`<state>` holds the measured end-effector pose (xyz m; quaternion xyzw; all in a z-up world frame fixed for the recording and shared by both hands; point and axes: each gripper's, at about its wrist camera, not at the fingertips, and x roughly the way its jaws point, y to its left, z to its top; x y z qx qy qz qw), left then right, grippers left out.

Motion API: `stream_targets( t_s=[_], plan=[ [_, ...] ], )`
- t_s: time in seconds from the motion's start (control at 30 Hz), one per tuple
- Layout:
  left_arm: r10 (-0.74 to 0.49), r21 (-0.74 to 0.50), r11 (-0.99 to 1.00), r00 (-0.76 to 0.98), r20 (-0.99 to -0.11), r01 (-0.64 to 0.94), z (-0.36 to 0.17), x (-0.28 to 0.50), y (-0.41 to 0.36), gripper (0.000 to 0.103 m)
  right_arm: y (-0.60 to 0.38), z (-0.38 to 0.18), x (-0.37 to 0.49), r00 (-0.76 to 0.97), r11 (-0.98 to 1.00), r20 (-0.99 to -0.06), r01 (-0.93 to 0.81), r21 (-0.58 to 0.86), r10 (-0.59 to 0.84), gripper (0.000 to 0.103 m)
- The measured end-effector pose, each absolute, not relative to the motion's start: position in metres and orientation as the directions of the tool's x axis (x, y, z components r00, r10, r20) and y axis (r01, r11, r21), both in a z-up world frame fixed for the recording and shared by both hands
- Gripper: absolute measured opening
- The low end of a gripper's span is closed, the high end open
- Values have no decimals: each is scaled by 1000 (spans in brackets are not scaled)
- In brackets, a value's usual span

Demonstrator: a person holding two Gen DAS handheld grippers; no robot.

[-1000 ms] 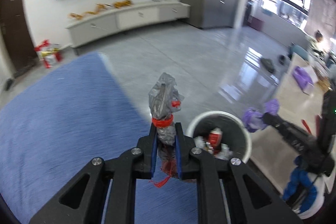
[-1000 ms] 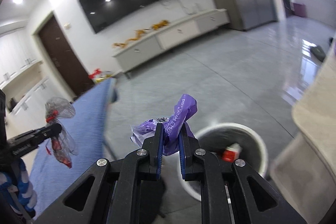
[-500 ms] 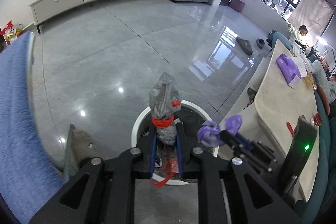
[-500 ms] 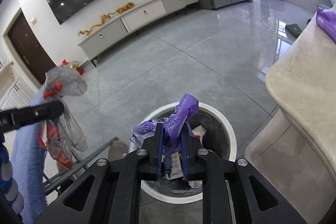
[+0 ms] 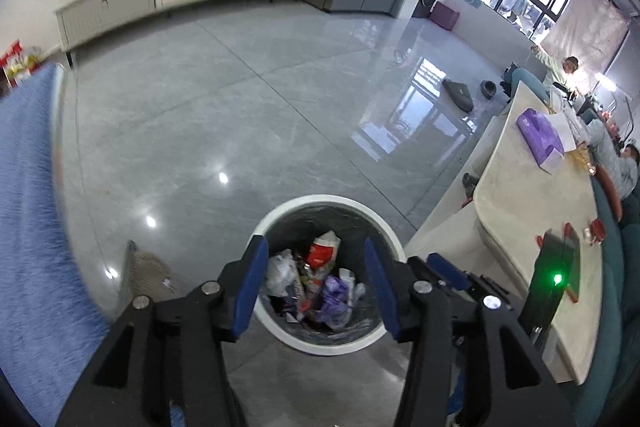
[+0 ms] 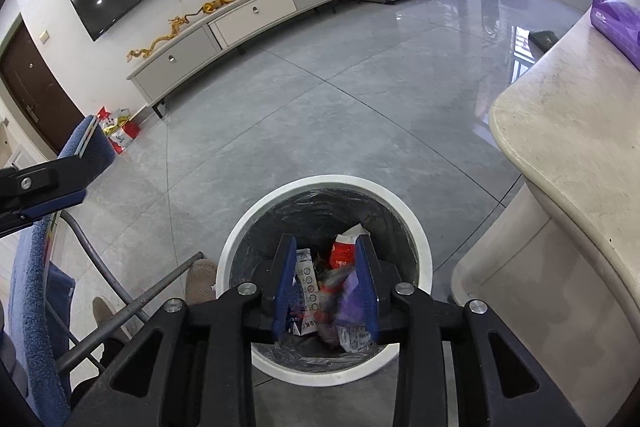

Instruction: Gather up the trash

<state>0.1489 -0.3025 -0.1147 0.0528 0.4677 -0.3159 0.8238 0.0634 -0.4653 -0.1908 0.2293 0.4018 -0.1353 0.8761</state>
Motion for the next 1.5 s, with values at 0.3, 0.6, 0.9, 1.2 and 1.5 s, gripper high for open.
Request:
stream_targets(
  t_s=[0.3,0.6,0.9,1.2,1.5],
  plan=[
    [-390,-33,848,580,-715,529,-76,117,-247,49,-439,-151,57,695,879,-717,370,302,-46,37],
    [-239,102,918,740,-629,384,-44,93,-161,50,-376,-100,64,759,929,-650,216,301,34,39],
    [-92,115,977,839,-536,181,-13,75,-74,72,-292,-58,71,792,960,-590,19,281,157,44],
    [-3,106,992,874,-486,63,-1,57,-22,77,-237,-27,65,806,972,-557,-90,217,199,49],
    [28,70,998,890,-456,5,5,36,9,82,-204,-4,55,829,982,-530,-121,143,180,59]
  ],
)
